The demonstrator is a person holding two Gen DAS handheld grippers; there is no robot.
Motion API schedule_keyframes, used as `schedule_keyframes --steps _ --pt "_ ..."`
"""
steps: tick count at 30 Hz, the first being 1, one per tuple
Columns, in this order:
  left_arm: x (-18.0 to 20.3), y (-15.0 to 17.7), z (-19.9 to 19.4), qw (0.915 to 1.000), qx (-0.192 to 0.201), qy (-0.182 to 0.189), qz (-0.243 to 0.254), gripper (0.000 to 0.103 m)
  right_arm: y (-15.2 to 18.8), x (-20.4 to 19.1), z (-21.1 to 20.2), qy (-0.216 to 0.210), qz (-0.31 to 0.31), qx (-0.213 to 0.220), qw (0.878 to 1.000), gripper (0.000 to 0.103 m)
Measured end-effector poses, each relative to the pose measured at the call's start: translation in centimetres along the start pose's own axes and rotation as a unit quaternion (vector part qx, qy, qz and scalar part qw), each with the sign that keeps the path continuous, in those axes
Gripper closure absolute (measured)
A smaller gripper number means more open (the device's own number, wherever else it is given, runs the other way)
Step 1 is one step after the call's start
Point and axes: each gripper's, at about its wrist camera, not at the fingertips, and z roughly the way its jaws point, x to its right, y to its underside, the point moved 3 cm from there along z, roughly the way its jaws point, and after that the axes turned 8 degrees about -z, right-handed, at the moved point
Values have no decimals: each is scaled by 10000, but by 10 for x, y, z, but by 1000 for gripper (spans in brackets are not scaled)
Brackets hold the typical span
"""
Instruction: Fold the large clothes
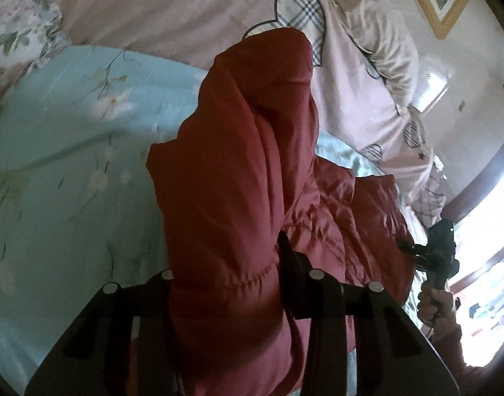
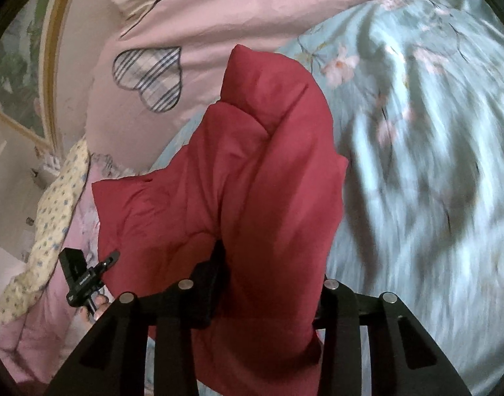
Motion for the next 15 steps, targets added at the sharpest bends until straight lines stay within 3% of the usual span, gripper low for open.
schedule_keyframes --steps 6,10,15 --pt "-13 43 -24 9994 -206 84 -254 67 48 -6 -22 -170 141 8 9998 66" --pt "-17 60 -31 9992 -219 99 -335 67 57 -10 -25 -129 135 64 9998 66" --pt "-26 64 -20 9991 -205 -209 -306 66 55 -5 -15 234 -39 112 9997 63"
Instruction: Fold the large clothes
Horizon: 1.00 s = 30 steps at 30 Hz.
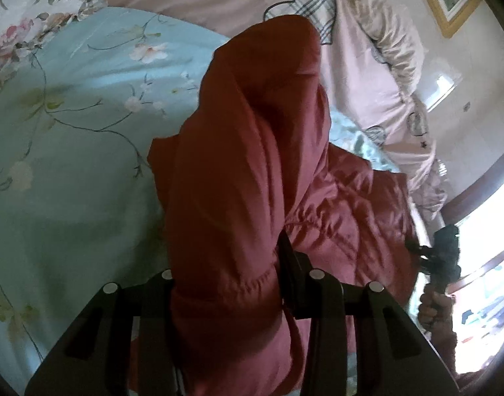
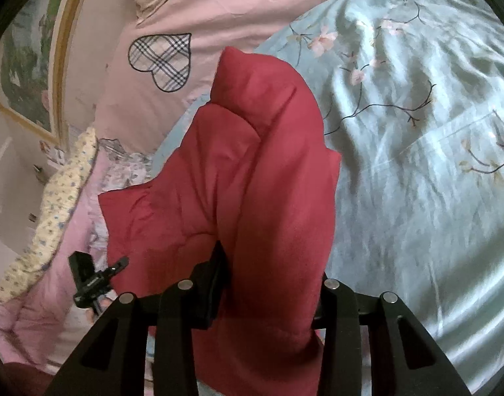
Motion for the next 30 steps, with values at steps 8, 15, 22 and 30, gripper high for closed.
schedule_keyframes --steps 8,15,22,30 --pt "-6 3 18 9987 141 -470 147 51 4 13 12 279 27 39 9996 50" --pt "-9 2 14 9966 229 -764 193 29 4 10 9 501 -33 51 9987 35" --pt "-6 -3 8 9922 421 -1117 355 19 1 10 7 869 -133 40 9961 19" --pt "4 -11 3 9876 610 -1324 578 19 -6 1 4 1160 -445 73 9922 16"
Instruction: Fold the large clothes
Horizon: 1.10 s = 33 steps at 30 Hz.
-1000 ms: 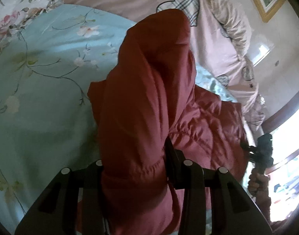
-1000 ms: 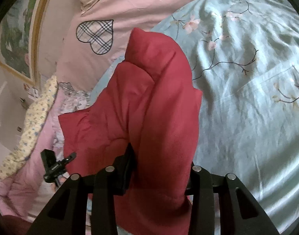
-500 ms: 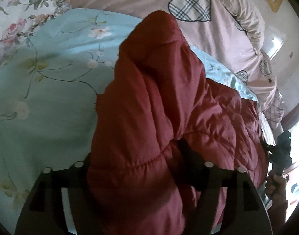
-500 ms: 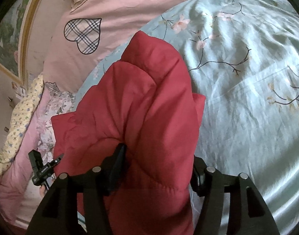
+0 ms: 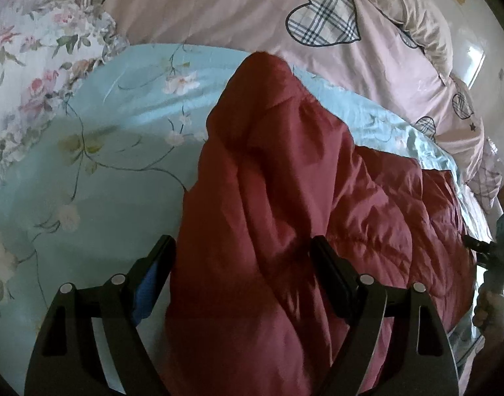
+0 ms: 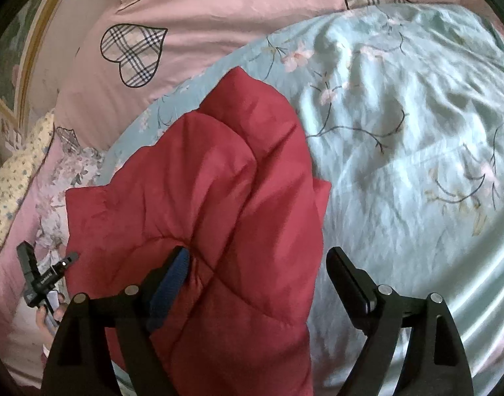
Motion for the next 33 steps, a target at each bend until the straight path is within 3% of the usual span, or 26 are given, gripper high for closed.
schedule_keyframes --steps 14,22,29,31,32,33 --pt "6 -10 -1 10000 17 -24 89 19 -21 -5 0 249 -283 88 9993 15" --pt "26 -43 4 9998 109 -48 155 19 -62 -14 10 422 -596 154 9972 11" --pt "36 -79 25 9992 262 -289 43 19 -97 -12 40 344 -584 -16 9977 11" --pt "38 -84 31 9990 236 -383 80 20 -101 -13 45 388 -624 -37 9973 17" --pt "39 -85 35 9986 227 -463 135 24 -102 -15 47 453 -663 -43 9968 32" --pt "40 -86 39 9985 179 -486 180 49 -102 -16 47 504 -691 -52 9963 43"
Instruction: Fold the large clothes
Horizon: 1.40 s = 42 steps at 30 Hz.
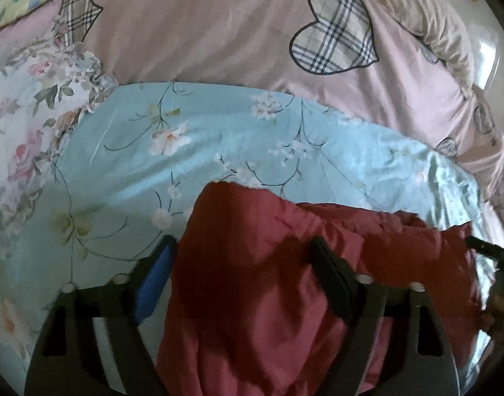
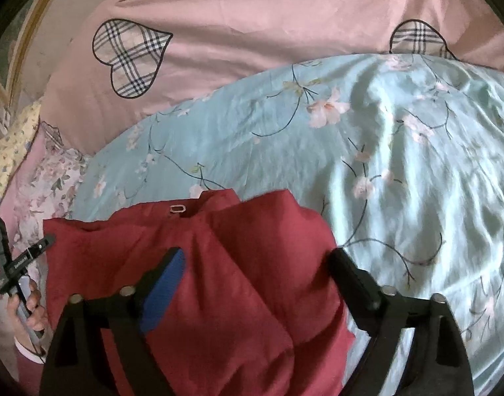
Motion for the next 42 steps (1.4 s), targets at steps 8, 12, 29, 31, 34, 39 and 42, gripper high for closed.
schedule_keyframes --steps 8,12,29,31,34,39,42 --pt "3 -3 1 10000 -89 29 31 90 -9 -10 -27 509 -287 528 9969 90" --pt "6 -18 -2 9999 -10 58 -88 91 -25 -11 -33 695 -368 686 9945 91" --pt "-3 -19 90 9970 -680 -249 -258 92 -26 24 42 1061 -3 82 9943 97" --pt "-3 -15 96 9967 -713 -303 -229 92 -25 24 45 1053 5 55 9944 97" --pt "-2 -12 100 9965 -755 -321 -184 92 -21 26 50 1053 5 2 9944 98" --pt "-6 -14 93 9966 -743 -206 -278 90 -18 30 52 1029 100 -26 9946 98" --pt "-10 -15 93 9960 -767 -188 -423 83 -18 31 54 1056 109 -43 9943 98"
